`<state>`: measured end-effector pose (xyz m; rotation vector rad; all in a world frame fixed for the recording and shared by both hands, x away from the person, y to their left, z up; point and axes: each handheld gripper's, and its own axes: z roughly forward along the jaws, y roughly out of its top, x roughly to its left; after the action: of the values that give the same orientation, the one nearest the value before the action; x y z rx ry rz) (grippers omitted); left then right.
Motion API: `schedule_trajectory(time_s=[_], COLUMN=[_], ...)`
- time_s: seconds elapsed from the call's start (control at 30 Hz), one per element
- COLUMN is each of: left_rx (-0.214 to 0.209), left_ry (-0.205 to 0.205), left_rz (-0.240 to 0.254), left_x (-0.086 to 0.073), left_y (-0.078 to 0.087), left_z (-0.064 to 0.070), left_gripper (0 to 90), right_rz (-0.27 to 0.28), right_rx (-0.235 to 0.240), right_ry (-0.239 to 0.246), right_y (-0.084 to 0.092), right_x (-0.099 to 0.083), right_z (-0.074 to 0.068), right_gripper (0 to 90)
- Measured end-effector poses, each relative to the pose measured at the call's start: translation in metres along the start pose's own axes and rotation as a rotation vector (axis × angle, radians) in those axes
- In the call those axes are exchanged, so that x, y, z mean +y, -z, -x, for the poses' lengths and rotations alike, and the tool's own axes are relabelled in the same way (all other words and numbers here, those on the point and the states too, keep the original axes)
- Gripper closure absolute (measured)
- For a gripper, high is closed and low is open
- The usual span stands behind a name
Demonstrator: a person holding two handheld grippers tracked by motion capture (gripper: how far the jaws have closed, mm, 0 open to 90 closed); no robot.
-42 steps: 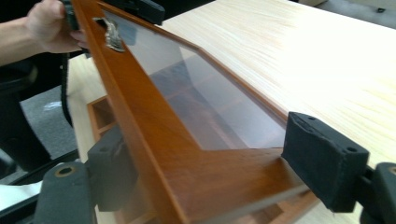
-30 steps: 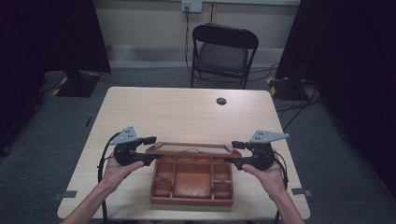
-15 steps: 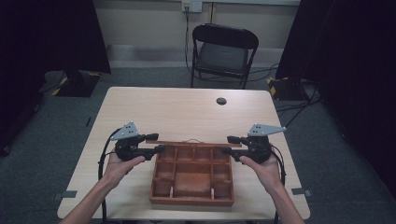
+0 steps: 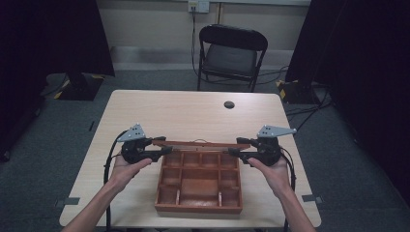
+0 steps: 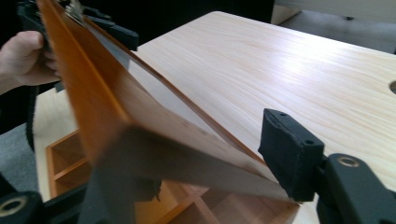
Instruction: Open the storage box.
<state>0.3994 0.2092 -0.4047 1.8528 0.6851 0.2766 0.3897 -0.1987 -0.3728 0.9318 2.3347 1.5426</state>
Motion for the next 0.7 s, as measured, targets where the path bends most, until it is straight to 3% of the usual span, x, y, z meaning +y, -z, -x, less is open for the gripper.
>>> schedule_trajectory(time_s=[0.27, 0.47, 0.6, 0.7], left_rx=[0.007, 0.010, 0.004, 0.003], left_ry=[-0.011, -0.004, 0.022, 0.015], left_rz=[-0.017, -0.018, -0.010, -0.019], left_x=[0.005, 0.005, 0.006, 0.008], left_y=[-0.002, -0.005, -0.007, -0.008], left_z=[-0.004, -0.008, -0.010, -0.012], left_gripper=[50.2, 51.1, 51.4, 52.4], right_rz=[-0.003, -0.004, -0.009, -0.019], right_rx=[-0.012, -0.024, -0.031, -0.026], right_ry=[-0.022, -0.020, -0.025, -0.038], right_y=[-0.005, -0.010, -0.013, -0.016], right_x=[-0.006, -0.007, -0.007, -0.008], right_z=[0.009, 0.013, 0.017, 0.020], right_gripper=[42.8, 43.4, 42.5, 41.3])
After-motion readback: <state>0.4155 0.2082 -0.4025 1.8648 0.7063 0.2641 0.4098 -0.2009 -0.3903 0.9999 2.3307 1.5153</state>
